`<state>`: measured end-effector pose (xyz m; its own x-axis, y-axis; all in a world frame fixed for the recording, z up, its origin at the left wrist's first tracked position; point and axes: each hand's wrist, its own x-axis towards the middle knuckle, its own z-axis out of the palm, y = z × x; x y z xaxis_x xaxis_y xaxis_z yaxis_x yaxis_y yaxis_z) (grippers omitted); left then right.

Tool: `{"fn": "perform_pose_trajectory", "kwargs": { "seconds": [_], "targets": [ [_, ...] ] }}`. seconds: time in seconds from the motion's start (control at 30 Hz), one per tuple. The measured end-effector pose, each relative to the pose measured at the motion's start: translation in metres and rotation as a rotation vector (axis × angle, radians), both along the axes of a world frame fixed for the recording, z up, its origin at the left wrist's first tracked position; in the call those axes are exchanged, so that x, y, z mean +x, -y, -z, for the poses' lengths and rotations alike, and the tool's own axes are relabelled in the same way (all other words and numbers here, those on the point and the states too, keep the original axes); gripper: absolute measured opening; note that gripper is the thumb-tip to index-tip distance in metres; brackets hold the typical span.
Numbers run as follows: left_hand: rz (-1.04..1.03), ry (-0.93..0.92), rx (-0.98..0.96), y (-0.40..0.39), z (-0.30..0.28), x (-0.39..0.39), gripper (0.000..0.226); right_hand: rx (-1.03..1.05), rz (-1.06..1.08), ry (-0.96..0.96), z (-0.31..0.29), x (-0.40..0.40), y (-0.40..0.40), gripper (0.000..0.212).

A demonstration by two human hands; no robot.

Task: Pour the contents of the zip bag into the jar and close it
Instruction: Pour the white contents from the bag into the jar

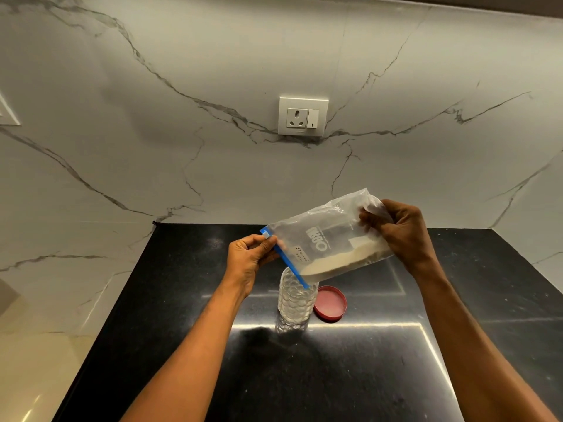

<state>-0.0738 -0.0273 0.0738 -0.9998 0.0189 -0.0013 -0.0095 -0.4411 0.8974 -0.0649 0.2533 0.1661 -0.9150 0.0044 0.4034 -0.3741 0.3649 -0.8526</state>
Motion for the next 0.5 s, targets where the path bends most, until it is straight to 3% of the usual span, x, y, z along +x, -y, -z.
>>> {"fn": "perform_pose_trajectory", "kwargs": {
  "seconds": [0.3, 0.5],
  "targets": [
    [-0.031, -0.022, -0.009, -0.003, -0.007, 0.0, 0.023, -0.044, 0.02, 0.029, 0.001, 0.003, -0.006, 0.008],
    [-0.041, -0.186, -0.085, -0.021, -0.048, -0.003, 0.014, -0.278, 0.146, 0.091, 0.02, 0.013, -0.023, 0.023]
  ]
}}
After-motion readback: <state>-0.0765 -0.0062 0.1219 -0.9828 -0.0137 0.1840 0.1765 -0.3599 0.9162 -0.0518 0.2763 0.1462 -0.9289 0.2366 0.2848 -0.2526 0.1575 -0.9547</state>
